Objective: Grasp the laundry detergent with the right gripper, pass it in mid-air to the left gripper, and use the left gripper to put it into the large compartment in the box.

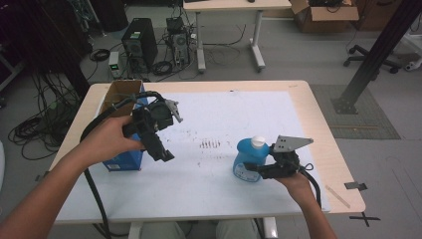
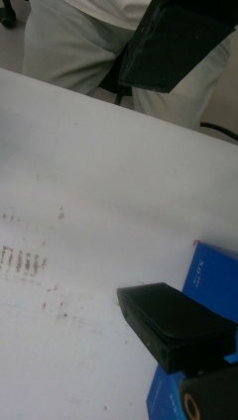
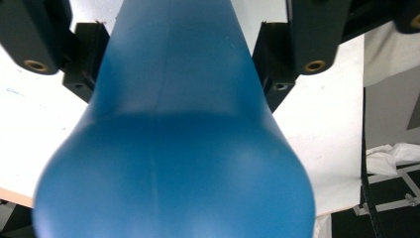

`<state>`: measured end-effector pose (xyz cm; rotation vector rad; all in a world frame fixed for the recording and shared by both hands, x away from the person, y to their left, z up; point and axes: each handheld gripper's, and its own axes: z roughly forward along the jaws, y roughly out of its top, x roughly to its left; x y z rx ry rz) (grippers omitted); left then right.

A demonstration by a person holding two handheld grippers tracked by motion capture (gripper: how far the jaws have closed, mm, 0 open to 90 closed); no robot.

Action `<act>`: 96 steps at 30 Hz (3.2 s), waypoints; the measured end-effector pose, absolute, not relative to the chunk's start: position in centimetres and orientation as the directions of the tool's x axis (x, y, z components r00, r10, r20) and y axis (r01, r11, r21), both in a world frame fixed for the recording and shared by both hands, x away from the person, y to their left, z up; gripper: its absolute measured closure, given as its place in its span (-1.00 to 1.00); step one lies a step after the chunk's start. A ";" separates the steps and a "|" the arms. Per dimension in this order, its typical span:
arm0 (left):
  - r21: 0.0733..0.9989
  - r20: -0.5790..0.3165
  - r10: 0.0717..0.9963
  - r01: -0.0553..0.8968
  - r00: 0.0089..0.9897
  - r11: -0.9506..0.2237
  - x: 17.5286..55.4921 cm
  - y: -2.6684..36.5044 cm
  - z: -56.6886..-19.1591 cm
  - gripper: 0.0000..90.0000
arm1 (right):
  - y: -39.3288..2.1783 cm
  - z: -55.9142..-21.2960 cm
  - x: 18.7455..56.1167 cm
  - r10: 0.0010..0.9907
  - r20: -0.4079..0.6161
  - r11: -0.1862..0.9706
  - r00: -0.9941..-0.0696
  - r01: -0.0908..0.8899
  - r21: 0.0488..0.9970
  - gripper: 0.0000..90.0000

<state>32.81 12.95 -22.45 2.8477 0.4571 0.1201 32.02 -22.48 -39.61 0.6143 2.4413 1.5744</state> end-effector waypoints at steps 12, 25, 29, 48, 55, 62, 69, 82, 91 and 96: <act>0.264 0.041 0.317 0.296 0.947 -0.918 32.8 12.9 -22.4 -0.87 | -22.3 -39.3 31.8 0.435 0.043 0.376 -0.900 0.224 0.899 -0.06; 0.270 0.061 0.317 0.290 0.947 -0.918 32.7 13.0 -21.3 -0.88 | -21.8 -37.2 31.3 0.392 0.024 0.416 -0.920 0.200 0.887 -0.04; 0.274 0.065 0.314 0.286 0.947 -0.918 32.5 12.8 -21.1 -0.88 | -21.6 -36.0 31.0 0.375 0.019 0.423 -0.927 0.190 0.886 -0.04; 0.254 0.072 0.228 0.203 0.971 -0.946 31.3 9.8 -19.1 -0.87 | -20.2 -32.4 30.0 0.270 0.008 0.465 -0.963 0.138 0.875 -0.03; 0.245 0.069 0.190 0.168 0.979 -0.955 30.8 8.6 -18.4 -0.87 | -18.7 -31.0 30.2 0.209 -0.013 0.485 -0.978 0.092 0.870 -0.03; 0.231 0.068 0.161 0.142 0.985 -0.963 30.7 7.9 -17.8 -0.87 | -17.0 -30.1 30.6 0.164 -0.025 0.502 -0.986 0.061 0.863 -0.03; 0.231 0.070 0.139 0.120 0.988 -0.966 30.7 7.4 -17.3 -0.86 | -15.5 -29.6 31.1 0.130 -0.028 0.508 -0.991 0.042 0.860 -0.03; 0.229 0.060 0.108 0.091 0.992 -0.969 30.4 7.2 -17.2 -0.86 | -13.1 -28.7 31.6 0.028 -0.026 0.517 -0.999 -0.008 0.856 -0.03; 0.229 0.063 0.108 0.091 0.992 -0.969 30.1 7.4 -16.8 -0.86 | -11.1 -28.6 32.0 -0.032 -0.025 0.528 -0.999 -0.038 0.848 -0.03; 0.223 0.061 0.106 0.090 0.992 -0.971 30.0 7.3 -16.8 -0.86 | -10.6 -28.6 32.1 -0.043 -0.023 0.529 -0.999 -0.042 0.847 -0.03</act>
